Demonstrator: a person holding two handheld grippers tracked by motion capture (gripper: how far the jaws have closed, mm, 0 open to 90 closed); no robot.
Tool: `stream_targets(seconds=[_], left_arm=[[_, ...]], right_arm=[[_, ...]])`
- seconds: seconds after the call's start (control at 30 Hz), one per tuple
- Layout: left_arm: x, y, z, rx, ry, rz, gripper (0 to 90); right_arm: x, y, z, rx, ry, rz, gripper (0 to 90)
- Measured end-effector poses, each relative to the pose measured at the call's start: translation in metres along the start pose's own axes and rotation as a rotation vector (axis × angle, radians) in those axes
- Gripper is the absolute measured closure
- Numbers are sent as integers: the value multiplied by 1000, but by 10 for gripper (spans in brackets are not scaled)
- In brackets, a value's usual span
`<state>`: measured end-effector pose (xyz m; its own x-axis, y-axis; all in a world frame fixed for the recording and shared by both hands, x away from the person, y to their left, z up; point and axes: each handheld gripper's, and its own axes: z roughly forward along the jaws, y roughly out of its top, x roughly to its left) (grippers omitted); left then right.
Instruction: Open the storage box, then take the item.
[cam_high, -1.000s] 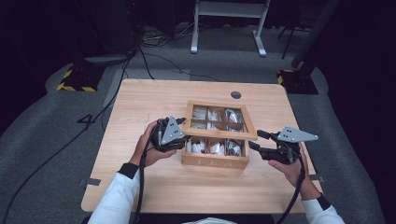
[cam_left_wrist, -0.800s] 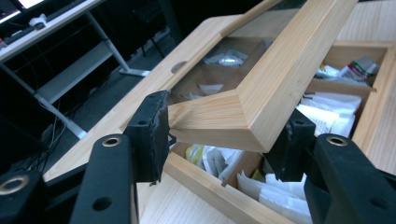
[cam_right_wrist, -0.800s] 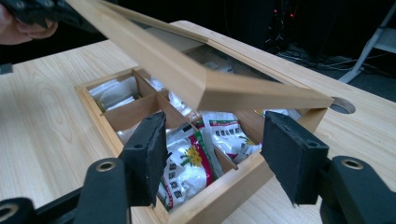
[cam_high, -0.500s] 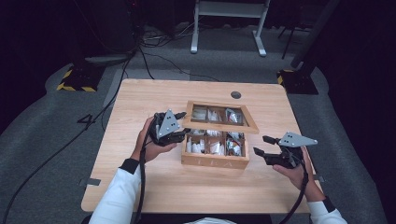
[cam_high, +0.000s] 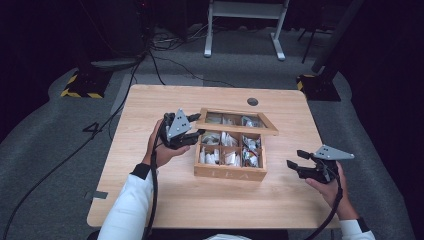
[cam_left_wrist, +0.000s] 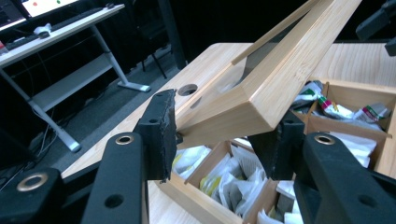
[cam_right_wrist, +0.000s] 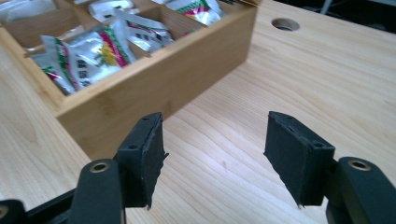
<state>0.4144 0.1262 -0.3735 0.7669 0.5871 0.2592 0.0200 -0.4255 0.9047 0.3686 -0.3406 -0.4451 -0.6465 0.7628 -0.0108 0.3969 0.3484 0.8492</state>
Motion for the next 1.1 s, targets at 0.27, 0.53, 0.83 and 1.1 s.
stream_targets(seconds=[0.27, 0.53, 0.83, 1.1], left_arm=[[10, 11, 4, -13, 0, -16, 558], [18, 19, 8, -34, -6, -36, 556], [22, 22, 9, -39, -6, -49, 555], [27, 26, 12, -48, -2, -68, 555]], right_arm=[[-10, -9, 0, -6, -10, 57, 377], [-9, -9, 3, 3, 3, 53, 377], [-7, -11, 6, 12, 16, 52, 376], [-5, -14, 8, 23, 26, 50, 375]])
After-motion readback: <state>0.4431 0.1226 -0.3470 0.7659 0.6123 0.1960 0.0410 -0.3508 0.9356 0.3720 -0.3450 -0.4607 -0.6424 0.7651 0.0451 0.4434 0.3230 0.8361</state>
